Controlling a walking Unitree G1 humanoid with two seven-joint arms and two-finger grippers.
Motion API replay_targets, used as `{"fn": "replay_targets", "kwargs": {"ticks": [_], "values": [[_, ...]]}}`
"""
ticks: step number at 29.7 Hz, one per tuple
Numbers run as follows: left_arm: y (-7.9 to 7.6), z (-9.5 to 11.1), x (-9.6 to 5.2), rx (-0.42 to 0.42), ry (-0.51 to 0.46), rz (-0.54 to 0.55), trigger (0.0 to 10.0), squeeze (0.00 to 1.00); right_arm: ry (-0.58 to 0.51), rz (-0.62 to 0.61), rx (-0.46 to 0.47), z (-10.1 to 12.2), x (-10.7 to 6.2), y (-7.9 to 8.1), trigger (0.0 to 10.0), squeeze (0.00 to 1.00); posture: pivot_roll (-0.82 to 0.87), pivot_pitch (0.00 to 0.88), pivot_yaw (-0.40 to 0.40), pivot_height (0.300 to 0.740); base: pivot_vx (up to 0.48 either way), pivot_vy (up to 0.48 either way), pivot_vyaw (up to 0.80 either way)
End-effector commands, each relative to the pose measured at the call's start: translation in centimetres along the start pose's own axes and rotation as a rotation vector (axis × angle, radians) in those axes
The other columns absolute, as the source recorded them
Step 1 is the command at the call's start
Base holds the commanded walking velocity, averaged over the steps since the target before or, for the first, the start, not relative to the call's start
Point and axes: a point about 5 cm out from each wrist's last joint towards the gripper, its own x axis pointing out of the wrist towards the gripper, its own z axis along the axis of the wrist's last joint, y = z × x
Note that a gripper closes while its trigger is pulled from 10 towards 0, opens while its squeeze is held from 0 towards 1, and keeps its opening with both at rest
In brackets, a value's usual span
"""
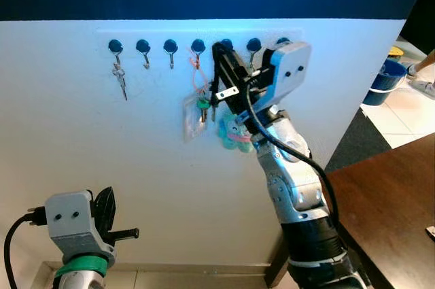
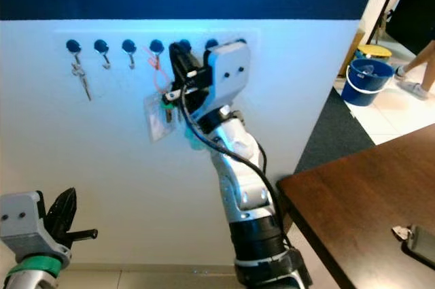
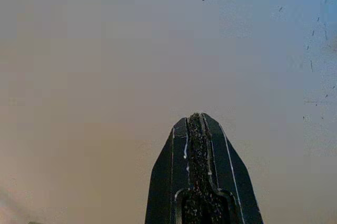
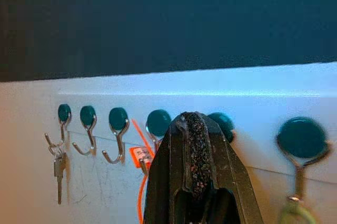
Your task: Hang keys on a hook
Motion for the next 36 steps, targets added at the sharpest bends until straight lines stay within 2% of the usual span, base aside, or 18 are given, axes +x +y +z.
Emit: {"fn": "replay_targets", "kwargs": {"ticks": [1,7,21,33,35,36], "values": [[0.3,0.0,-0.1,0.007,0.007,0.004,10.0,0.0,-0.014,-0.005,0.015,0.3,-0.2,0.0,10.0,0.0,-0.06,0.113,0.113,0.74,0.0,0.0,0.0],[0.1,0.0,0.0,0.006,0.009,-0.005,10.0,0.0,0.024,-0.03,0.01,-0.2,-1.0,-0.5,10.0,0.0,-0.06,0.113,0.113,0.74,0.0,0.0,0.0],[0.3,0.0,0.1,0.012,0.011,-0.004,10.0,0.0,0.02,-0.03,0.02,-0.2,-0.4,-0.6,10.0,0.0,-0.05,0.114,0.119,0.74,0.0,0.0,0.0],[0.3,0.1,0.1,0.015,0.01,-0.007,10.0,0.0,0.017,0.062,0.044,-0.1,0.5,0.9,10.0,0.0,-0.05,0.114,0.122,0.74,0.0,0.0,0.0],[0.4,0.1,0.0,0.015,0.01,-0.005,10.0,0.0,0.034,0.135,0.044,-0.5,0.5,2.1,10.0,0.0,-0.05,0.114,0.122,0.74,0.0,0.0,0.0],[0.4,0.1,0.0,0.015,0.01,-0.005,10.0,0.0,0.034,0.135,0.044,-0.5,0.5,2.1,10.0,0.0,-0.05,0.114,0.122,0.74,0.0,0.0,0.0]]}}
